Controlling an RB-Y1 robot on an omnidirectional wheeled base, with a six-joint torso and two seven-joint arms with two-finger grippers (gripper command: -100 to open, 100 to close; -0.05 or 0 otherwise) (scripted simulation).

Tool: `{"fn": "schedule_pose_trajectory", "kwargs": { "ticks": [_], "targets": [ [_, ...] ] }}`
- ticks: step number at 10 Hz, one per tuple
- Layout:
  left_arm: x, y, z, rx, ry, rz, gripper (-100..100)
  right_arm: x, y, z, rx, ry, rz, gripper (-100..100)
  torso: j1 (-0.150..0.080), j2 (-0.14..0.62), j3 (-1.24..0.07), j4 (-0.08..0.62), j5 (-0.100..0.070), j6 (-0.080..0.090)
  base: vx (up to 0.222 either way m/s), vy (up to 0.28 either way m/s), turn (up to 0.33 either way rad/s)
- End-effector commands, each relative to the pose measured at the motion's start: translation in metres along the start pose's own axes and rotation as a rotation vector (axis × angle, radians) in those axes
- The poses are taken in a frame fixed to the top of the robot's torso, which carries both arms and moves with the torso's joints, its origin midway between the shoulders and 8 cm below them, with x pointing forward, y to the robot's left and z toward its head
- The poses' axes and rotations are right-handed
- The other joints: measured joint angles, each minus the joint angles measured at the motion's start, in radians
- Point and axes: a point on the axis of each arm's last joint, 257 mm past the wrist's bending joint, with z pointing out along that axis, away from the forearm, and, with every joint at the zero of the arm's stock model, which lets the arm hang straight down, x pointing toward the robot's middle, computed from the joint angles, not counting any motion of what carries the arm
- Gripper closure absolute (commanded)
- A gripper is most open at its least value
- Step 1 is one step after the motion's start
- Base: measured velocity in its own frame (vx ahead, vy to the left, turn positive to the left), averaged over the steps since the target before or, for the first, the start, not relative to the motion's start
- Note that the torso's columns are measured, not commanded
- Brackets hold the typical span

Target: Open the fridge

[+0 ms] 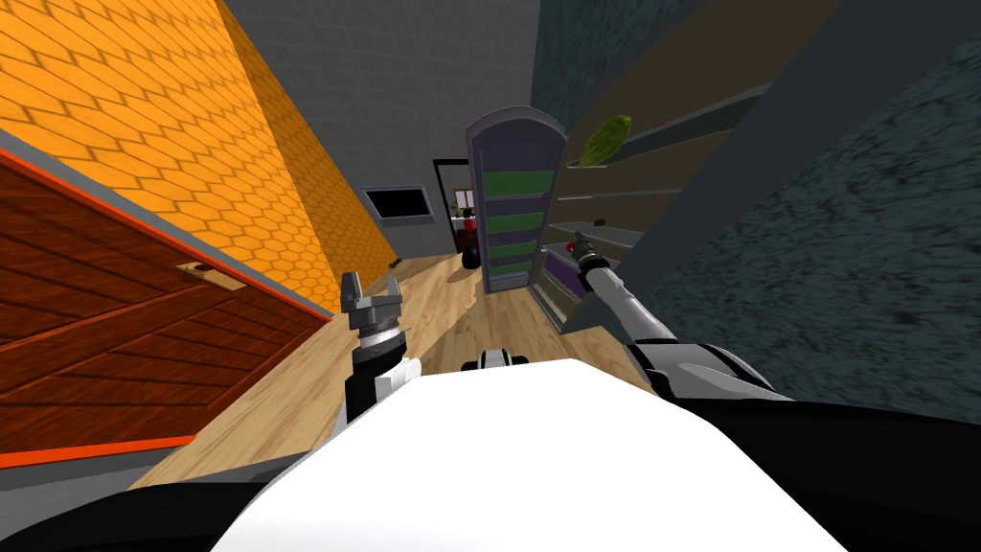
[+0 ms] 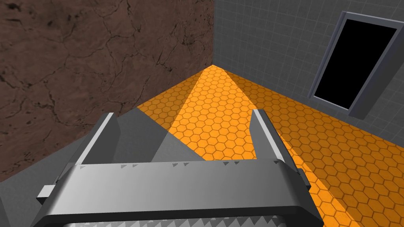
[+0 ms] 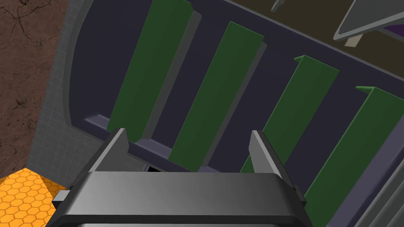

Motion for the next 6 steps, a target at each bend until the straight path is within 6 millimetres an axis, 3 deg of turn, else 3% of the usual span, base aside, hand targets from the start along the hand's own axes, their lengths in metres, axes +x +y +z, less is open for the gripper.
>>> {"fn": "schedule_pose_trajectory", "kwargs": {
  "ticks": [1, 2, 6],
  "targets": [
    [0.0000, 0.0000, 0.0000, 0.000, 0.000, 0.000, 0, 0.0042, -0.0062, 0.0027, 0.003, 0.000, 0.004, -100, 0.000, 0.000, 0.000, 0.000, 0.000, 0.000, 0.001, 0.017, -0.005],
    [0.0000, 0.0000, 0.0000, 0.000, 0.000, 0.000, 0, 0.0040, -0.0064, 0.0029, 0.001, -0.002, 0.003, 0, -0.001, 0.000, 0.000, 0.000, 0.000, 0.000, 0.000, 0.000, 0.000],
    [0.0000, 0.0000, 0.0000, 0.000, 0.000, 0.000, 0, 0.0040, -0.0064, 0.0029, 0.002, -0.002, 0.003, 0, 0.001, 0.000, 0.000, 0.000, 0.001, 0.000, 0.000, 0.000, 0.000]
  ]
}}
